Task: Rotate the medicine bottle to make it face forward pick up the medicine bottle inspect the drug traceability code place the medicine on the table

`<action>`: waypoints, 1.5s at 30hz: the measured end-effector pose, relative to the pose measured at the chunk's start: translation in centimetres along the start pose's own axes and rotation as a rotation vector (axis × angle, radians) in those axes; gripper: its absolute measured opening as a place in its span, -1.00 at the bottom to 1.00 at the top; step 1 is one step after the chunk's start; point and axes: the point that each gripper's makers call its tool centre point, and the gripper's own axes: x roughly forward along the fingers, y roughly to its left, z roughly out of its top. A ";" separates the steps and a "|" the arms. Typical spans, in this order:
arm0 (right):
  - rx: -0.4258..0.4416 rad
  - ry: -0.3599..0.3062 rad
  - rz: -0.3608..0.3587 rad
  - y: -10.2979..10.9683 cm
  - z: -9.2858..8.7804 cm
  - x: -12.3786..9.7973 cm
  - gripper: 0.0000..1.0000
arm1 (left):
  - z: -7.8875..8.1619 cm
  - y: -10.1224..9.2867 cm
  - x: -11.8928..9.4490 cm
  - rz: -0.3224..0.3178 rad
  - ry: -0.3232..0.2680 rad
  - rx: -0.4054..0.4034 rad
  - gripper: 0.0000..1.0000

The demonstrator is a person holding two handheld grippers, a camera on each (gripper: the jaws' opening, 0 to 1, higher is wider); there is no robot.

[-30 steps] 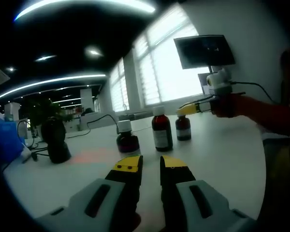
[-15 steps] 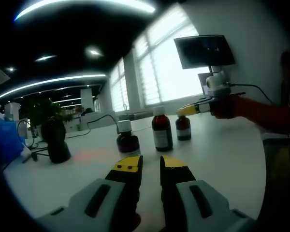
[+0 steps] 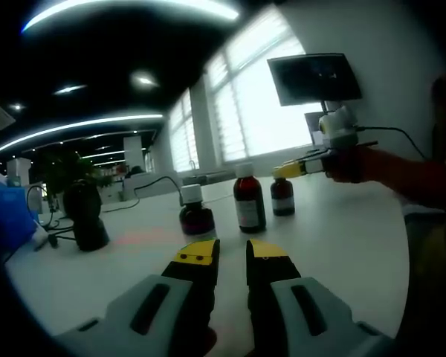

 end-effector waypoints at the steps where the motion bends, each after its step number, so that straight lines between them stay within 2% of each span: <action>1: 0.007 0.000 -0.008 0.0 0.0 0.0 -0.69 | 0.0 0.0 0.0 0.000 0.000 0.000 -0.85; 13: 0.026 0.015 -0.104 -0.1 -0.1 0.0 -0.69 | -0.1 0.0 0.0 0.004 0.003 0.006 -0.85; 21: 0.075 0.013 -0.157 -0.2 -0.2 -0.1 -0.70 | 0.0 0.0 0.0 0.007 0.002 0.010 -0.85; 32: 0.055 0.007 -0.237 -0.1 -0.2 -0.4 -0.70 | 0.1 0.1 0.0 0.011 0.002 0.014 -0.85; 39: 0.067 0.010 -0.266 -0.2 -0.2 -0.4 -0.69 | 0.1 0.0 0.0 0.010 0.002 0.015 -0.85; 45: 0.045 0.011 -0.257 -0.2 -0.2 -0.4 -0.69 | 0.1 0.0 0.0 0.011 0.002 0.015 -0.85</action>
